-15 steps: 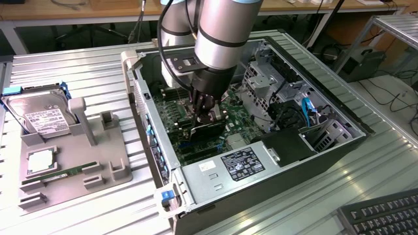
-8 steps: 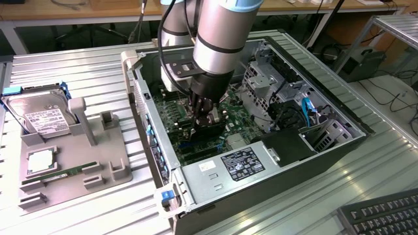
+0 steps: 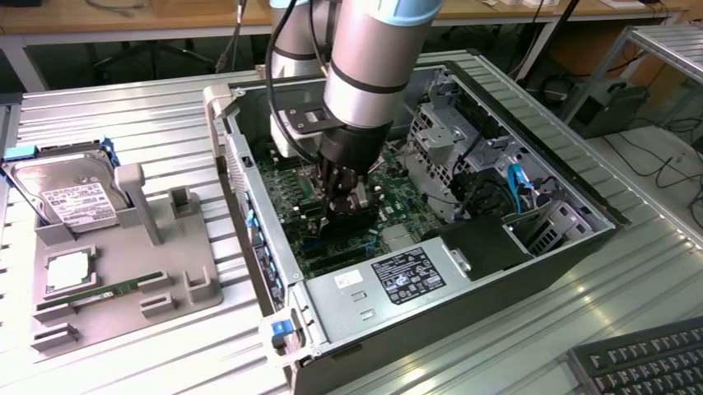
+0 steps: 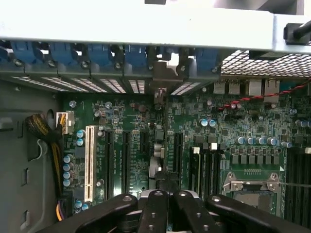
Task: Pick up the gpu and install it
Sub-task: 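Press down on the gpu until it lock into place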
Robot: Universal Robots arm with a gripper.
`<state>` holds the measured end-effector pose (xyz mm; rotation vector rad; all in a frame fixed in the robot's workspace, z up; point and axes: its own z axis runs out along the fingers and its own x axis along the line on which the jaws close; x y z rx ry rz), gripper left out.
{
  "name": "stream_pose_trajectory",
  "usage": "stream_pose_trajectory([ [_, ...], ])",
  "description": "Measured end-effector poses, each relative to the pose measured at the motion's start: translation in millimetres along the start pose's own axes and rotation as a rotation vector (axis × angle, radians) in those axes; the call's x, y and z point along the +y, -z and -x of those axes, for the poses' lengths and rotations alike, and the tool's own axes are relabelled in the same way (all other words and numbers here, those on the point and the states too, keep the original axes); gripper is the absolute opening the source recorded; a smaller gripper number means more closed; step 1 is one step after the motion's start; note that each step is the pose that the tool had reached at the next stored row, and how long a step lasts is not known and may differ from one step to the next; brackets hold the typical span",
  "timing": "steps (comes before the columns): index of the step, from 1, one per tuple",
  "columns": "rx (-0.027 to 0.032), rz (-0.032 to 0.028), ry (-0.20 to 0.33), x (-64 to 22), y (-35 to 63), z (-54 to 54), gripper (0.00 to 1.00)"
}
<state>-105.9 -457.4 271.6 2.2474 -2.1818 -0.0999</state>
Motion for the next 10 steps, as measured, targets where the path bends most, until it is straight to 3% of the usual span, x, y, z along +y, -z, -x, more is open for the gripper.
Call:
stream_pose_trajectory([
  [4,0.0008,0.0018,0.000,1.2,22.5,0.8,0.11],
  [10,0.0007,0.0019,0.000,1.3,24.4,0.9,0.11],
])
